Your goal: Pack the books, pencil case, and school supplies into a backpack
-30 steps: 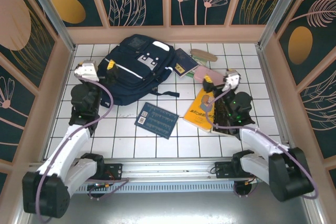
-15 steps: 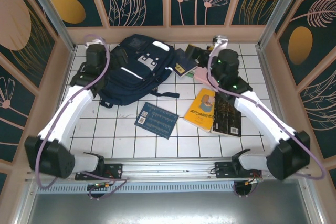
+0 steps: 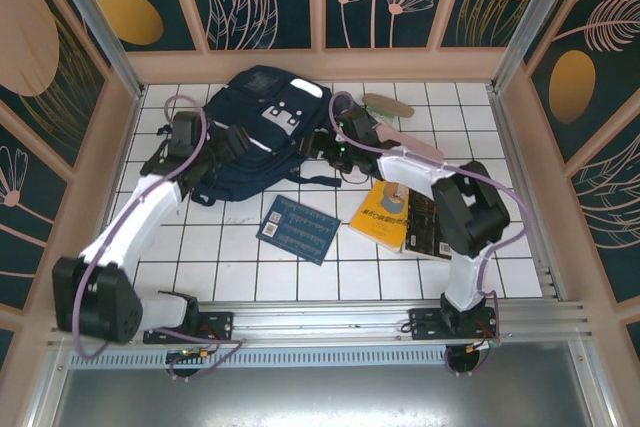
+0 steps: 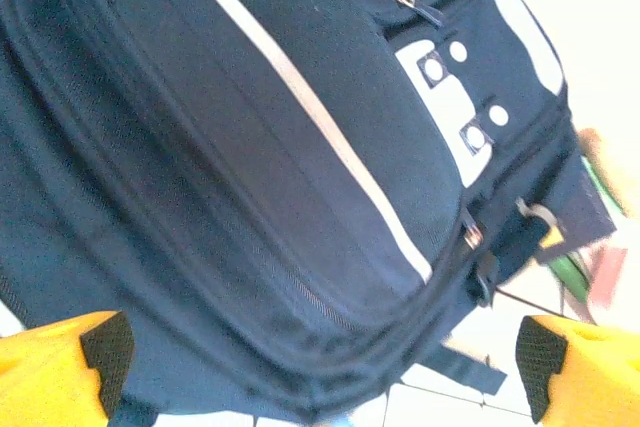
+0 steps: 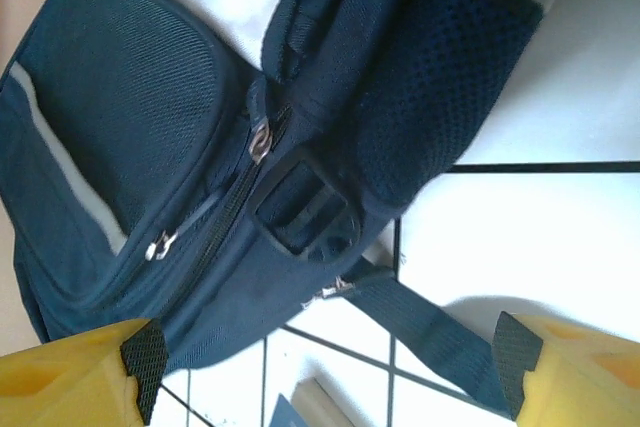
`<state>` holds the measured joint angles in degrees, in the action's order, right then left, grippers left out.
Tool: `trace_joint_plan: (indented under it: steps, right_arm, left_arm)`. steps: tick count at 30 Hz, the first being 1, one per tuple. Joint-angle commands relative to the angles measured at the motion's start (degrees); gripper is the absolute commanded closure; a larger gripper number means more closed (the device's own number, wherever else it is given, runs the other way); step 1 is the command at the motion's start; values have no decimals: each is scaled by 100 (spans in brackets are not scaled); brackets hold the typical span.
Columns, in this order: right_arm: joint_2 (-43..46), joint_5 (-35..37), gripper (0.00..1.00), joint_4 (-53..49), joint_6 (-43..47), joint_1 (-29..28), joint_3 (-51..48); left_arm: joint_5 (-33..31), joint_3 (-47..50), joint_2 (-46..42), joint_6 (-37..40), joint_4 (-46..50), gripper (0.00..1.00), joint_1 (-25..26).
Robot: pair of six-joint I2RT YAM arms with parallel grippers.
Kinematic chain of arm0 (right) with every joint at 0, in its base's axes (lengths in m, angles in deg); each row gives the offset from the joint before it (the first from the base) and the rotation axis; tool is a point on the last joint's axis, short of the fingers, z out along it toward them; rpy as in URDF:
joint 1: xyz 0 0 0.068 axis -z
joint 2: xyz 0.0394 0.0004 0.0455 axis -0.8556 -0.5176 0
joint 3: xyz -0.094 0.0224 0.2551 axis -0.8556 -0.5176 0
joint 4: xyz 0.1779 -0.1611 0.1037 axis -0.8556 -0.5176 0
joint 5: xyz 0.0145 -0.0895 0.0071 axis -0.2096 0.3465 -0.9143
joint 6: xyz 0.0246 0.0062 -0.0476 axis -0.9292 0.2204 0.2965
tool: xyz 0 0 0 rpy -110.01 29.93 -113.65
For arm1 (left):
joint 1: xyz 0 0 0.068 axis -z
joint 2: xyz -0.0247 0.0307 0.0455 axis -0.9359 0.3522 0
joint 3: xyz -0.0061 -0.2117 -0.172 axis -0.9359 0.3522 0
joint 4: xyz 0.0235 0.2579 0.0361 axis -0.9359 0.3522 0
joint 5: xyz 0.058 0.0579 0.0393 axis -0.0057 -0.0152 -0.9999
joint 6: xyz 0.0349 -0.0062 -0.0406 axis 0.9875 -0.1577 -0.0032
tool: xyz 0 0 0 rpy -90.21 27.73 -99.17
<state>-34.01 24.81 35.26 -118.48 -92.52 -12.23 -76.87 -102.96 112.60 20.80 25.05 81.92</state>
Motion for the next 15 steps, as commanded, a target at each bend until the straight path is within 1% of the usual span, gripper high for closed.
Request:
trace_joint_plan:
  steps: [1,3,5,7,9,11,12,14,15]
  right_arm:
    - [-379,-269,14,337,-855,51,511]
    - [-517,-186,14,411,-1119,196,584]
    - [-540,-90,15,545,-1251,284,549]
    - [-634,-49,16,600,-1367,461,555]
    - [-828,-204,19,726,-1430,512,653]
    - [-1040,-288,24,800,-1535,513,801]
    - [-1137,-381,25,931,-1608,500,863]
    - [-1340,-501,32,973,-1720,470,1044]
    - [-1450,-565,35,903,-1755,448,1170]
  left_arm:
    - [340,574,-600,-295,-281,1,63]
    - [480,1093,-947,-259,-520,1,69]
    - [418,1421,-1174,-140,-688,2,113]
    - [507,1559,-1342,-40,-787,2,125]
    - [679,1732,-1577,19,-996,3,138]
    - [761,1842,-1742,87,-1086,3,138]
    - [800,1854,-1794,189,-1051,3,143]
    - [937,1880,-1830,342,-963,4,138]
    - [972,1887,-1841,392,-911,3,138]
